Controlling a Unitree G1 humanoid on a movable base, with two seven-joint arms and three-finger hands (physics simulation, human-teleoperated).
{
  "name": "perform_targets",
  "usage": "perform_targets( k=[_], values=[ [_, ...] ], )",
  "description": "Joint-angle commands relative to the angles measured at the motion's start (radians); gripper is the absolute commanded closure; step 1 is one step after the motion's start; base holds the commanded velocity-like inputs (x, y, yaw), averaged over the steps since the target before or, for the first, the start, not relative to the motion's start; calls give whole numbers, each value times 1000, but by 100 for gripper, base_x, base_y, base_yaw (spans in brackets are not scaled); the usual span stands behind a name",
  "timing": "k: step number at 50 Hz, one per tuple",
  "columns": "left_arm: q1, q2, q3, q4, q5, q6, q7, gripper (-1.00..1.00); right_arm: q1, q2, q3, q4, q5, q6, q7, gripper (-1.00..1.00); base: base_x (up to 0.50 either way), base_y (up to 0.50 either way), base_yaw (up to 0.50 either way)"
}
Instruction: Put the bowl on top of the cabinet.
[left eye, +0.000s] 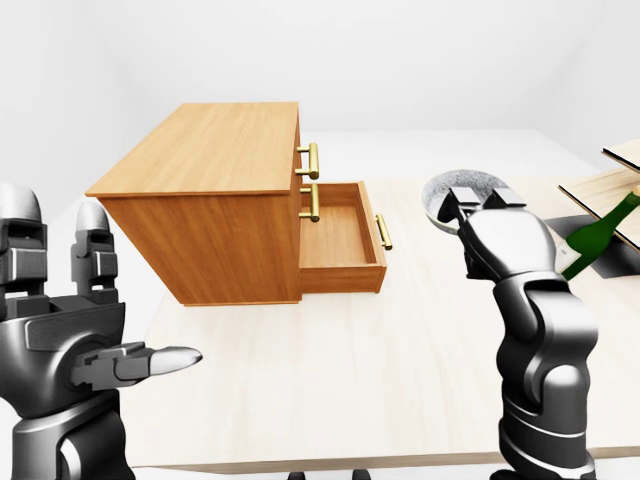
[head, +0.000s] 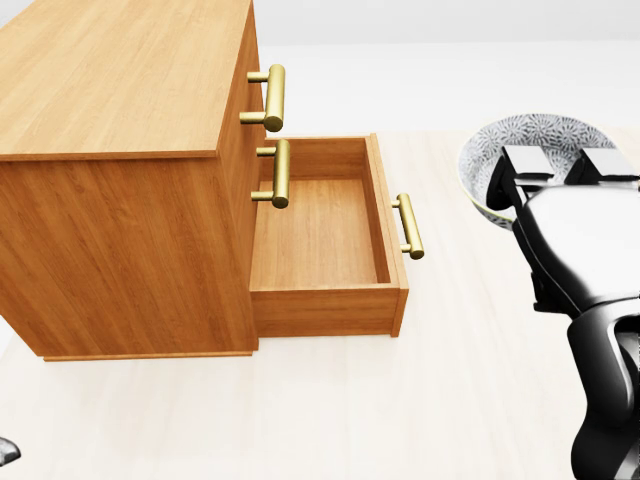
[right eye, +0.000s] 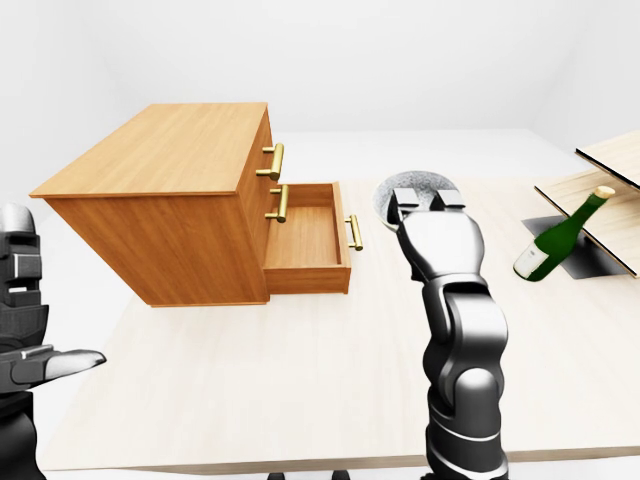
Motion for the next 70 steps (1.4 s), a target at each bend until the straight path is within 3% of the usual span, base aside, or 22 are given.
perform_targets(
  k=[1, 17, 31, 40, 56, 70],
  values=[
    [-14, -12, -23, 79, 33, 0, 17, -100, -29, 95, 38, 14, -67, 0, 0, 100, 0, 0, 0],
    [-14, -12, -23, 79, 34, 0, 17, -100, -29, 95, 38, 14, -67, 0, 0, 100, 0, 0, 0],
    [-17, -12, -31, 86, 41, 0, 10, -100, -402, -1, 60, 267, -144, 0, 0, 100, 0, 0, 0],
    [-18, -11, -34, 86, 42, 0, 15, -100, -613, -9, 96, 439, -165, 0, 0, 100, 0, 0, 0],
    [-20, -9, -33, 91, 41, 0, 17, -100, -830, 79, 155, 626, -165, 0, 0, 100, 0, 0, 0],
    [-20, -8, -37, 101, 46, 0, 16, -100, -996, 181, 201, 807, -64, 0, 0, 100, 0, 0, 0]
  ],
)
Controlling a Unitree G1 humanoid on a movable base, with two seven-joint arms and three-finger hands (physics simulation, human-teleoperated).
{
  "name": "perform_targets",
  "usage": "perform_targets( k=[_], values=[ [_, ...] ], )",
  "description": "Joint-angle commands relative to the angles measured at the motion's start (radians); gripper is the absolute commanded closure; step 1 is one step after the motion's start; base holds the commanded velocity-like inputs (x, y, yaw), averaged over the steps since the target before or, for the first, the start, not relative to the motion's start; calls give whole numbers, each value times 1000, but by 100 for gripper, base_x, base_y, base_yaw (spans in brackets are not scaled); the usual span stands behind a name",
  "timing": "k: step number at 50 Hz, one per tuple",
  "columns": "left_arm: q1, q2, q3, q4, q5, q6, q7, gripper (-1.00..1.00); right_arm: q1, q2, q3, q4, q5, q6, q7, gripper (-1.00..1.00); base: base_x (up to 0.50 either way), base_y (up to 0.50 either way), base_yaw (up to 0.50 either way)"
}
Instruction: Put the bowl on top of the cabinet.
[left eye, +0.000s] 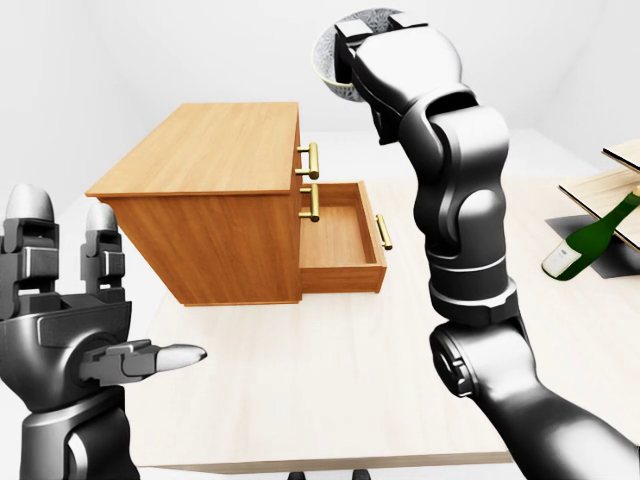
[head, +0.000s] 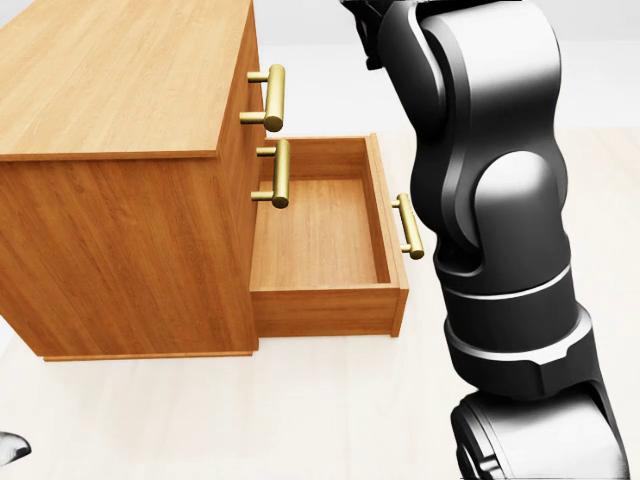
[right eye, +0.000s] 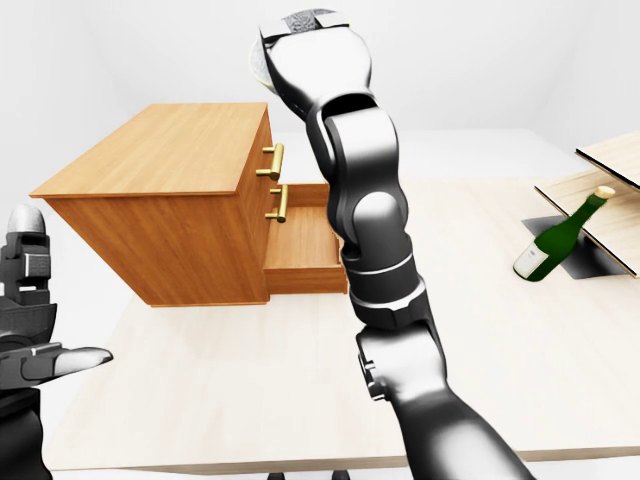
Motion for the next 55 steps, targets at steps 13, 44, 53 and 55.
perform_targets(
  k=[13, 44, 53, 55],
  values=[
    [-15, -10, -23, 81, 33, 0, 21, -100, -176, 136, 60, 284, 47, 0, 0, 100, 0, 0, 0],
    [-9, -13, -19, 76, 29, 0, 12, -100, -95, 219, 97, 207, 174, 0, 0, 100, 0, 0, 0],
    [-11, -12, -17, 77, 27, 0, 13, -100, -95, 202, 88, 229, 200, 0, 0, 100, 0, 0, 0],
    [-10, -12, -18, 75, 27, 0, 13, -100, -98, 196, 85, 244, 208, 0, 0, 100, 0, 0, 0]
  ],
)
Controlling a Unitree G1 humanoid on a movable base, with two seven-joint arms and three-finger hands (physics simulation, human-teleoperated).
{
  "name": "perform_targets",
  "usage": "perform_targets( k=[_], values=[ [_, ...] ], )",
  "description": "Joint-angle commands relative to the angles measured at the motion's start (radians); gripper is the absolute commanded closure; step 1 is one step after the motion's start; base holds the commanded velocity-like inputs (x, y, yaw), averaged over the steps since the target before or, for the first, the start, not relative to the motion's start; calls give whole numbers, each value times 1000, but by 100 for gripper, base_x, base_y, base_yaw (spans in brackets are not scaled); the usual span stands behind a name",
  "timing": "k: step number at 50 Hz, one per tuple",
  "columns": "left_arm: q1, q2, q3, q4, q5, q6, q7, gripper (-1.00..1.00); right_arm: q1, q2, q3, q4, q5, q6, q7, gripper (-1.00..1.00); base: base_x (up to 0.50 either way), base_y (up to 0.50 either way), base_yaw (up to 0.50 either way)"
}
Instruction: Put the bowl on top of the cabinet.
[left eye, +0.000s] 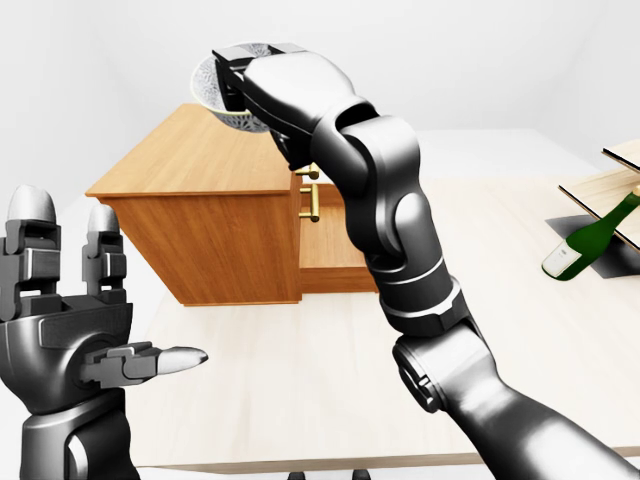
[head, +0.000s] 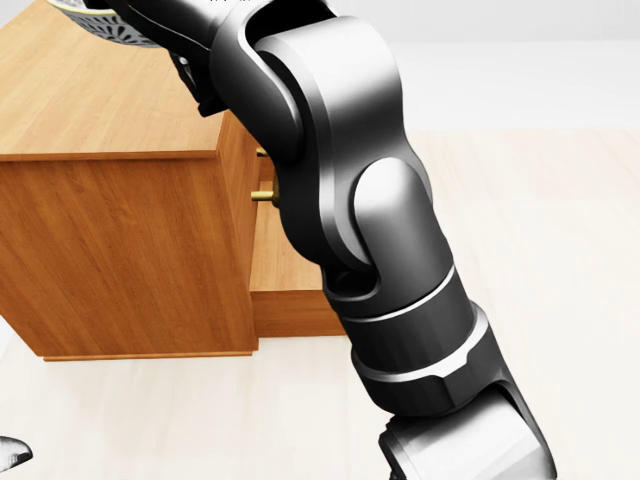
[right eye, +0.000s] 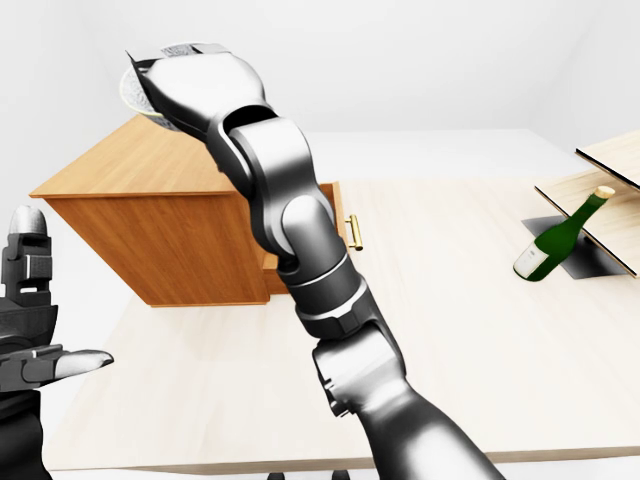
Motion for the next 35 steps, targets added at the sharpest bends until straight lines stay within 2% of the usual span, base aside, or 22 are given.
perform_targets(
  k=[1, 7, 26, 28, 32, 35],
  values=[
    [-19, -6, -16, 81, 27, 0, 23, -100, -21, -13, -16, 146, -6, 0, 0, 100, 0, 0, 0],
    [-18, -6, -14, 75, 23, 0, 23, -100, -35, -22, -19, 184, 22, 0, 0, 100, 0, 0, 0],
    [-23, -4, -14, 80, 23, 0, 25, -100, -31, -22, -21, 148, -8, 0, 0, 100, 0, 0, 0],
    [-19, -9, -26, 82, 36, 0, 23, -100, -8, -40, -13, 107, -32, 0, 0, 100, 0, 0, 0],
    [-10, -17, -44, 81, 54, 0, 18, -100, -62, -60, -35, 188, -5, 0, 0, 100, 0, 0, 0],
    [-14, -14, -39, 82, 51, 0, 19, -100, -125, -74, -42, 330, 42, 0, 0, 100, 0, 0, 0]
  ],
)
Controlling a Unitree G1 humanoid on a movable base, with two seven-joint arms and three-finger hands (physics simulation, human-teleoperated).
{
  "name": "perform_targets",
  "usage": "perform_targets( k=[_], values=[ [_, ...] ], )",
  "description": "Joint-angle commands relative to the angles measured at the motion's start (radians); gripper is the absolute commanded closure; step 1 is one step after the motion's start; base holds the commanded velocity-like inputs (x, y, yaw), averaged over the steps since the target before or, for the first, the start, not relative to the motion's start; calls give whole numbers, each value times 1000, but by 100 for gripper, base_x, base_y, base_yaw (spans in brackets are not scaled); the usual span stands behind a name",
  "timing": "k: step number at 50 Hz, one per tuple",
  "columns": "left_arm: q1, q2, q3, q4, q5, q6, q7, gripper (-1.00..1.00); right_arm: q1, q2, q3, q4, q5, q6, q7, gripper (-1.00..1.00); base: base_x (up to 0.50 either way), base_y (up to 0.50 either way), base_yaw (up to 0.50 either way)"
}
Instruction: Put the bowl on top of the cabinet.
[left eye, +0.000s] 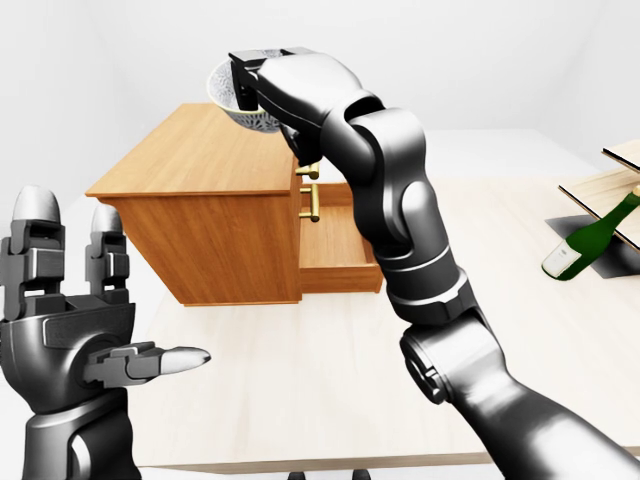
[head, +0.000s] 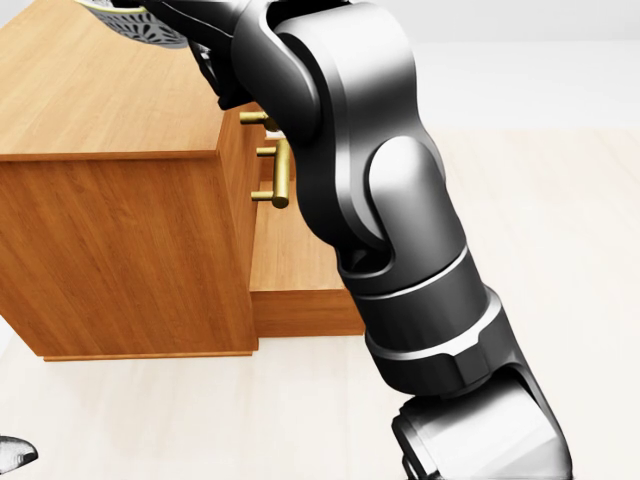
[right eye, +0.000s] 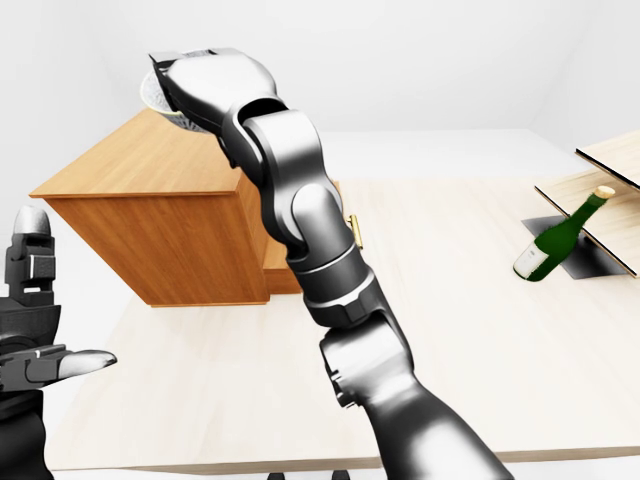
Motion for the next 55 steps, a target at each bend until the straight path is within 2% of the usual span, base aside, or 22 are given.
perform_targets(
  k=[1, 8, 15, 26, 55],
  values=[
    [-17, -10, -28, 84, 41, 0, 20, -100, -127, -36, -30, 319, 21, 0, 0, 100, 0, 0, 0],
    [-21, -7, -22, 86, 34, 0, 21, -100, -284, -55, -39, 643, 128, 0, 0, 100, 0, 0, 0],
    [-23, -7, -24, 94, 37, 0, 20, -100, -396, -31, -27, 865, 199, 0, 0, 100, 0, 0, 0],
    [-20, -8, -26, 95, 38, 0, 19, -100, -464, 7, -7, 960, 207, 0, 0, 100, 0, 0, 0],
    [-24, -3, -19, 91, 29, 0, 21, -100, -515, 16, -14, 1038, 201, -13, 0, 100, 0, 0, 0]
  ],
)
